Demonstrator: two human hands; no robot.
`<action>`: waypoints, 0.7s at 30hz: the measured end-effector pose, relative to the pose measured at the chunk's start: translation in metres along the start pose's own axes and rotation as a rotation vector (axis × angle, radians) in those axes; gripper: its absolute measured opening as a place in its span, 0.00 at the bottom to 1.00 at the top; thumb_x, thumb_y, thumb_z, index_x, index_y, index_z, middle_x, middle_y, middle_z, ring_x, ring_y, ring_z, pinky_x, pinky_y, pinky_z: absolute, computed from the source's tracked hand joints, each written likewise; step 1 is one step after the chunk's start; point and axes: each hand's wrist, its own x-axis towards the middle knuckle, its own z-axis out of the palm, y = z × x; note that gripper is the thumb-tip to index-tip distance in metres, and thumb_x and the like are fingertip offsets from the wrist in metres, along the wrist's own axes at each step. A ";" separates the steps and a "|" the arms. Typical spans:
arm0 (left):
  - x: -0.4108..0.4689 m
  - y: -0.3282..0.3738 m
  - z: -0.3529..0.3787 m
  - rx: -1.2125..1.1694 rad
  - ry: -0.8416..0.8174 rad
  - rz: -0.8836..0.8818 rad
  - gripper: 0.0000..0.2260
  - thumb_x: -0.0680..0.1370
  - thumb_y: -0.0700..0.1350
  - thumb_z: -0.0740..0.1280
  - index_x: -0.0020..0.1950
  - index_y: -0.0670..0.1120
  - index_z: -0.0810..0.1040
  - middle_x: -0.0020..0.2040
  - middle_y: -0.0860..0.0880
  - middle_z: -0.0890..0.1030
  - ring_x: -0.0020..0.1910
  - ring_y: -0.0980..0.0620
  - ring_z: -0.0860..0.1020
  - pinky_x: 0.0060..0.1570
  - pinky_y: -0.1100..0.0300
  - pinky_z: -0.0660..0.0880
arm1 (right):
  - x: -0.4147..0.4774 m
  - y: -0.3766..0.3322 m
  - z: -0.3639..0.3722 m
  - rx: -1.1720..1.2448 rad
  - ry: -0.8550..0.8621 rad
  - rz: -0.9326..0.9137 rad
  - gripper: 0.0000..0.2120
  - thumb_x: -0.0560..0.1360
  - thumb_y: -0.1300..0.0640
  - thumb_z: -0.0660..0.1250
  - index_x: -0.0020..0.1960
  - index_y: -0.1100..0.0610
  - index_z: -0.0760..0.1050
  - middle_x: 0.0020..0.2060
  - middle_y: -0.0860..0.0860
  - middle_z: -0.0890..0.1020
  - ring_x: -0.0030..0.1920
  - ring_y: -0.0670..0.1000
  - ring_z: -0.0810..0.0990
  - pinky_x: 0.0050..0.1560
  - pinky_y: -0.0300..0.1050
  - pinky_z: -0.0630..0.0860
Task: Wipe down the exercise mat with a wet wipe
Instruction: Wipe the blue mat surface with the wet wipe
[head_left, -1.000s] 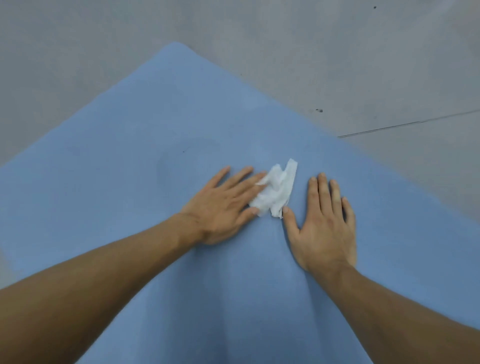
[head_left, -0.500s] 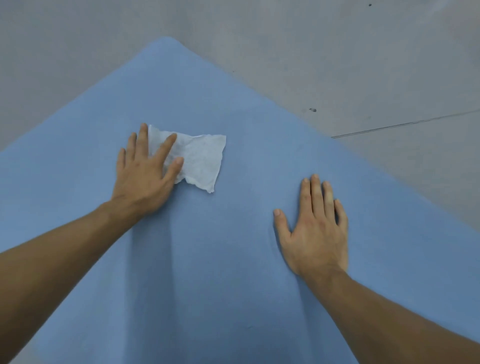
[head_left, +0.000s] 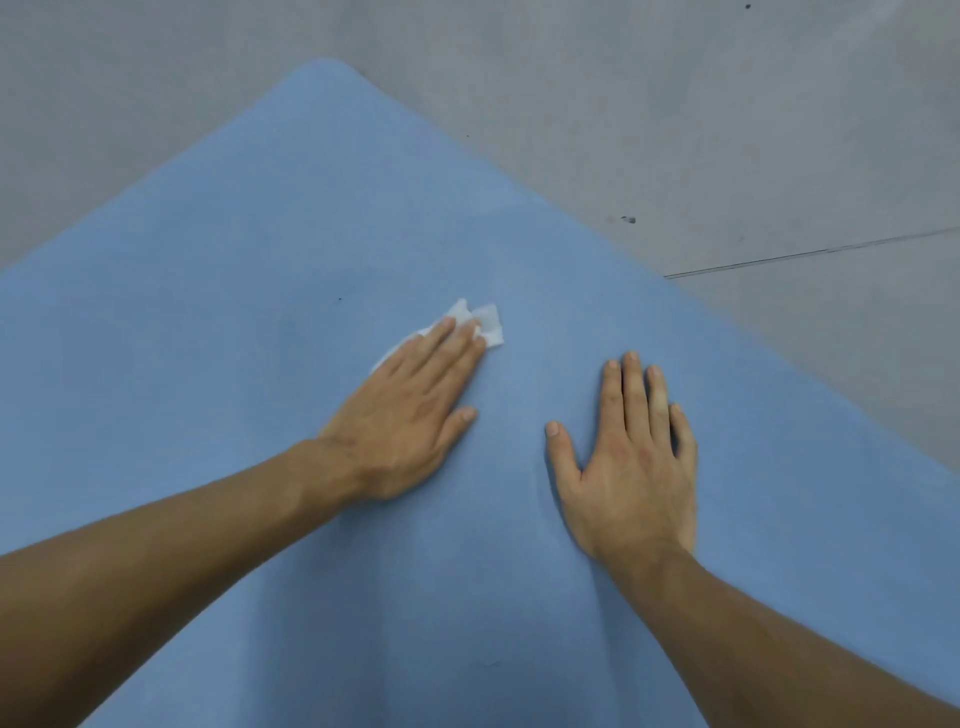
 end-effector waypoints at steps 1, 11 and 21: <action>-0.002 0.001 0.001 -0.005 -0.011 0.023 0.30 0.84 0.61 0.41 0.85 0.51 0.45 0.84 0.51 0.42 0.83 0.51 0.38 0.80 0.56 0.37 | 0.000 0.000 0.000 0.000 0.001 0.002 0.40 0.80 0.33 0.43 0.84 0.54 0.45 0.84 0.50 0.47 0.83 0.50 0.43 0.82 0.53 0.47; 0.011 -0.030 -0.010 -0.103 0.051 -0.166 0.35 0.79 0.71 0.45 0.84 0.60 0.48 0.85 0.45 0.42 0.83 0.48 0.43 0.81 0.54 0.44 | 0.000 0.000 0.000 0.002 -0.001 -0.001 0.40 0.80 0.33 0.43 0.84 0.54 0.45 0.84 0.50 0.47 0.83 0.50 0.42 0.82 0.53 0.46; -0.005 -0.112 -0.019 -0.078 0.136 -0.568 0.40 0.75 0.76 0.46 0.83 0.58 0.53 0.84 0.45 0.50 0.83 0.44 0.48 0.80 0.43 0.49 | 0.000 0.001 0.000 0.003 -0.012 -0.004 0.40 0.80 0.32 0.42 0.84 0.54 0.44 0.84 0.49 0.45 0.83 0.50 0.40 0.82 0.53 0.45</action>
